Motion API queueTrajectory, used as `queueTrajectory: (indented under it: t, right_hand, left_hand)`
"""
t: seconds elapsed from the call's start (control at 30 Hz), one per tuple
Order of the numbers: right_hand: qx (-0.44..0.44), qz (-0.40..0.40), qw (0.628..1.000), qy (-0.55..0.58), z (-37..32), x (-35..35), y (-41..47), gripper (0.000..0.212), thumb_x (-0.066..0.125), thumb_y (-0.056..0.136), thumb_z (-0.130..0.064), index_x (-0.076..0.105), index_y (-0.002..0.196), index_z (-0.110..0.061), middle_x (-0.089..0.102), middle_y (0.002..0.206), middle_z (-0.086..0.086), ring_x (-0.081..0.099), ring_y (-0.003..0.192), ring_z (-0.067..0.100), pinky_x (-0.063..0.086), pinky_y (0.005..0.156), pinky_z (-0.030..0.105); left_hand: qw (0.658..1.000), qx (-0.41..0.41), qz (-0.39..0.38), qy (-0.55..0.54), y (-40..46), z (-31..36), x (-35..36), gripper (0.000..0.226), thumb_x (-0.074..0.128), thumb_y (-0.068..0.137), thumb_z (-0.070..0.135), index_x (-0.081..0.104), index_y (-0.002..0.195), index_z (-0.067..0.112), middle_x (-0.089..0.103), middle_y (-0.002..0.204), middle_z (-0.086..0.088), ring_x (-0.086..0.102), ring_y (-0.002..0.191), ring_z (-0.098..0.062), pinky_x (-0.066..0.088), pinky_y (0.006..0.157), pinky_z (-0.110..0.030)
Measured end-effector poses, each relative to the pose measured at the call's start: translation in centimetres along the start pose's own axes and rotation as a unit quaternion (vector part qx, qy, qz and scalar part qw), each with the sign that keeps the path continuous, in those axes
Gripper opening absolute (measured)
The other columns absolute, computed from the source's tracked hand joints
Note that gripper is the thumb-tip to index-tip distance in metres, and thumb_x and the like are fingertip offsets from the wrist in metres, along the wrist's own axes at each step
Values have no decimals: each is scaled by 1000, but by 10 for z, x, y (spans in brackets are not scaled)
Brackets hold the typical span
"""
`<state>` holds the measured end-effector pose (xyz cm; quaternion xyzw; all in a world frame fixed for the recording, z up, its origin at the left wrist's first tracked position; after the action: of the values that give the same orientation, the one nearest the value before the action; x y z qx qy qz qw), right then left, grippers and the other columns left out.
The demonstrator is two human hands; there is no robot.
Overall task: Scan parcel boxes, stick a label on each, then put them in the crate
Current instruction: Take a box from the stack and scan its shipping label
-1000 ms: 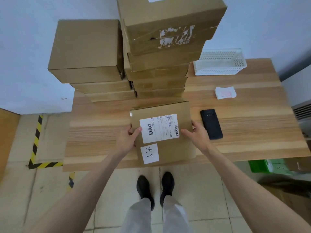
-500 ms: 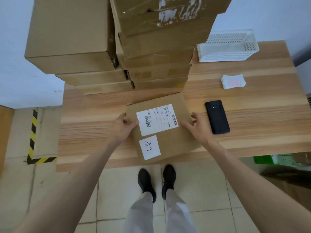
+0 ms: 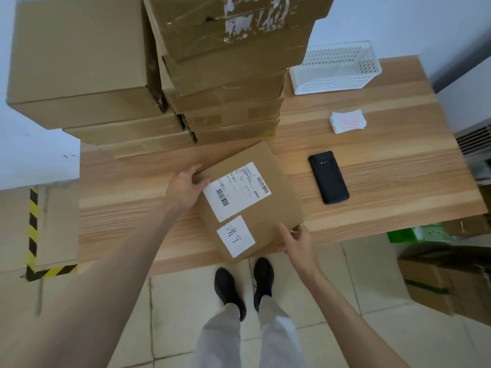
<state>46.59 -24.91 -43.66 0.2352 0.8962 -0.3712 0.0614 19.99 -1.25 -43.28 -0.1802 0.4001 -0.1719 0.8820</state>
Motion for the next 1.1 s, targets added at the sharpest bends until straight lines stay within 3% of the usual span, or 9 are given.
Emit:
queueTrajectory:
  t: [0.13,0.23,0.37,0.53,0.63,0.67,0.8,0.93,1.1]
  right_hand:
    - [-40,12,999,-22,-31,2,26,40,70,94,-23,53,131,-21,71,112,-3,69,91,9,56,76,27]
    - [-73,7,994,-76,-53,1,47,39,67,96,-17,55,134,-14,67,114,-5,65,97,8,49,76,20]
    - [-93,-40,991,-87,-75,11,66,36,61,100,-13,55,135,-21,64,109,-19,60,94,-8,51,77,15]
    - [-105,-80,986,-101,-96,18,88,36,59,101,-14,55,136,-20,68,124,-5,66,107,10,56,95,37]
    - [-101,-90,978,-158,-103,9,97,36,60,101,-22,55,137,-17,67,117,-7,64,99,5,54,77,16]
    - [-102,-59,974,-192,-105,-2,105,43,62,100,-32,55,139,-14,67,119,-4,64,102,9,54,79,18]
    - [-101,81,907,-400,-114,-50,134,83,54,88,-72,49,142,-9,53,138,13,48,128,33,45,103,50]
    - [-95,126,906,-393,-111,-75,151,67,38,101,-58,51,140,-4,52,138,22,46,129,39,37,107,50]
    - [-82,145,815,-555,-97,-81,166,78,51,92,-67,46,127,2,53,126,23,51,117,40,45,92,50]
  left_hand:
    - [1000,-10,-21,-14,-25,-18,3,66,68,92,46,47,151,24,59,144,-2,51,134,-23,43,111,-45]
    - [998,-33,-48,-27,-49,-28,14,70,65,97,41,35,158,21,52,151,-1,52,134,-24,43,110,-38]
    - [995,-37,-60,-69,-75,-35,31,50,65,97,39,53,143,24,65,130,1,63,111,-19,51,96,-36]
    - [995,-41,-21,-87,-88,-40,38,64,61,79,67,57,135,35,67,115,11,65,101,-13,56,88,-42]
    - [988,-58,-12,-139,-87,-37,45,52,72,87,48,56,134,34,67,114,12,67,100,-14,59,79,-44]
    - [986,-61,-11,-154,-88,-35,48,48,74,89,42,56,133,35,68,112,13,67,98,-14,59,76,-43]
    - [979,-80,-2,-190,-92,-26,64,51,76,89,37,53,134,36,66,110,14,68,93,-18,58,71,-40]
    - [976,-87,13,-201,-93,-16,78,51,76,89,35,53,135,35,67,113,17,66,90,-17,54,68,-35]
    - [969,-120,13,-215,-94,-20,80,51,77,89,32,54,135,35,66,113,11,67,89,-18,55,56,-32]
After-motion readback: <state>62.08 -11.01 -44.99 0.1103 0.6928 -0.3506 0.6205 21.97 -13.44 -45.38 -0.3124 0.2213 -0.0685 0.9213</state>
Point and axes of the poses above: each hand's wrist, its own y-axis towards the middle knuckle, its own x-axis out of the palm, z = x × y, the point moved 10 cm from there along y, towards the middle knuckle
